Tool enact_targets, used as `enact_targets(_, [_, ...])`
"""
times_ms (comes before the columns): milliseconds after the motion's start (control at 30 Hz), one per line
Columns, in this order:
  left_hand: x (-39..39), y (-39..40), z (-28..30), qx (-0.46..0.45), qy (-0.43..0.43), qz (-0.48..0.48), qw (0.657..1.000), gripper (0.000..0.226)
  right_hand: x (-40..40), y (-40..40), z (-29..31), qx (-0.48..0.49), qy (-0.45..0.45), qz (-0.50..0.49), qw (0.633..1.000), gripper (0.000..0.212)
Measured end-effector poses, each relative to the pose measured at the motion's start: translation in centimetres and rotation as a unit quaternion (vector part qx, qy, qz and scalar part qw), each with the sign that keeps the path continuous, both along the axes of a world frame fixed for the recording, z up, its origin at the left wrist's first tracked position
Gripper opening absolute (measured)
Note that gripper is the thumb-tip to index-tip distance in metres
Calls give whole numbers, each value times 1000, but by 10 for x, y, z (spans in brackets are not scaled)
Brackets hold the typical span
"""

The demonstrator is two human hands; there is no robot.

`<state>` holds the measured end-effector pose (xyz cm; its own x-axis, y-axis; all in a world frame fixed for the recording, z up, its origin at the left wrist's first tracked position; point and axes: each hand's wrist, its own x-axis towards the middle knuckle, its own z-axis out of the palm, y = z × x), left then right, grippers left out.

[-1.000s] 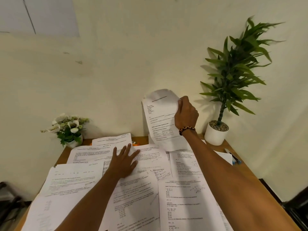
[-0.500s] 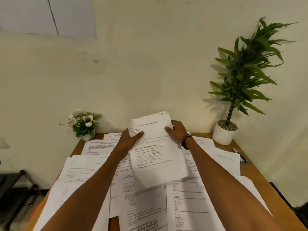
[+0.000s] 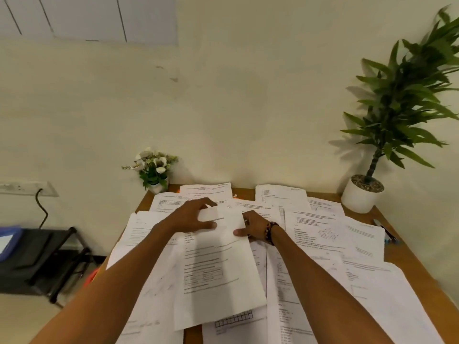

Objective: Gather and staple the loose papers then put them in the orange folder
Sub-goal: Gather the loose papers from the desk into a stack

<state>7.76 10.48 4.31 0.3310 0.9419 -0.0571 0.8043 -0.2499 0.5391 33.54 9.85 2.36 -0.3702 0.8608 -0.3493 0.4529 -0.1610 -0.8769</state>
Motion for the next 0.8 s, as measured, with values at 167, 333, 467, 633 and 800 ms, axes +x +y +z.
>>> enact_targets(167, [17,-1,-22,-9,7,45,999,62,-18,2,0,24,-9,17,1000,22])
enact_targets(333, [1,12,-39,5,16,43,999,56,-17,42,-4,200,-90,-178,959,37])
enact_targets(467, [2,21,-58,-4,39,2,999,53,-24,74,3,231,-170,-167,943,21])
enact_targets(633, [4,18,-88,36,-18,23,999,54,-47,101,7,187,-337,-107,916,28])
enact_targets(800, [3,17,-105,63,-70,24,995,53,-62,114,9,127,-382,-103,910,56])
